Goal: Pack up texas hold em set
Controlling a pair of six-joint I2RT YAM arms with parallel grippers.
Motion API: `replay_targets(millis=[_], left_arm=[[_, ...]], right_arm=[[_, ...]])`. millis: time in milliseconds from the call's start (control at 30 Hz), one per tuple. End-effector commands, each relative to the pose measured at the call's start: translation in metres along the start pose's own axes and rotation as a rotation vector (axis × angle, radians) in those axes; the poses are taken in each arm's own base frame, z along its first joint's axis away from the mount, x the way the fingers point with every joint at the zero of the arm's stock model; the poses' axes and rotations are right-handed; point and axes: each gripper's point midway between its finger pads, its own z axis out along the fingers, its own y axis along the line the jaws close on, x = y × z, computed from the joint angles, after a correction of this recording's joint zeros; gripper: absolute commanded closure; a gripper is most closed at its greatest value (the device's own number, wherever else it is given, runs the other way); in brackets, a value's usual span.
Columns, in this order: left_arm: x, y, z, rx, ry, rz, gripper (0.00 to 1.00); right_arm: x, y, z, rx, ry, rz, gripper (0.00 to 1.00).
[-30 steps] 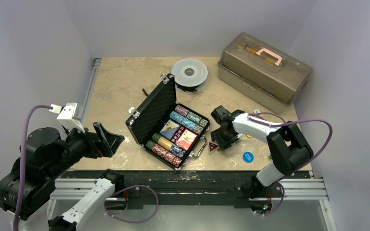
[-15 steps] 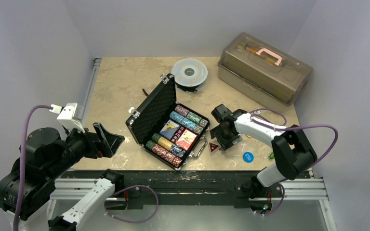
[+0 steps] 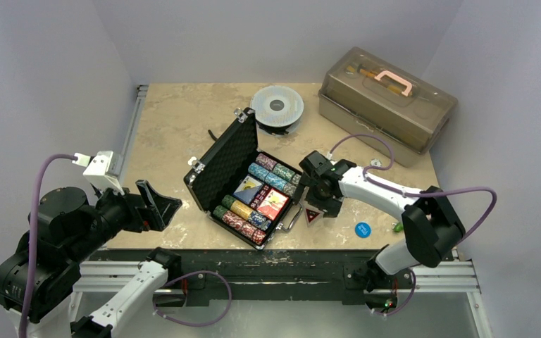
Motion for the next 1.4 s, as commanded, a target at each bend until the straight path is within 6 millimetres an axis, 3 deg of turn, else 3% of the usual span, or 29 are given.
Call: replay_targets(millis=[0,300,667,933,1133,1367], left_arm=[[-0.004,-0.005,0.002,0.028,-0.005,0.022,0.10],[-0.003,-0.012,0.009,0.060,0.021,0.008,0.11],[-0.003,-0.010,0.008,0.045,0.018,0.005,0.11],[-0.004,-0.009,0.009,0.039,0.022,0.004,0.11],[-0.004,-0.009,0.011,0.039,0.026,0.001,0.11],[-0.004,-0.010,0.013,0.044,0.028,-0.002,0.11]], right_arm=[[-0.013,0.007,-0.009,-0.082,-0.057,-0.356,0.01],[-0.008,0.003,0.012,-0.029,0.004,-0.436,0.07],[-0.010,-0.005,0.025,0.031,0.001,-0.427,0.04],[0.000,-0.012,0.031,0.030,0.034,-0.418,0.15],[0.000,-0.026,0.032,0.084,0.022,-0.414,0.17],[0.002,-0.023,0.035,0.057,0.021,-0.406,0.22]])
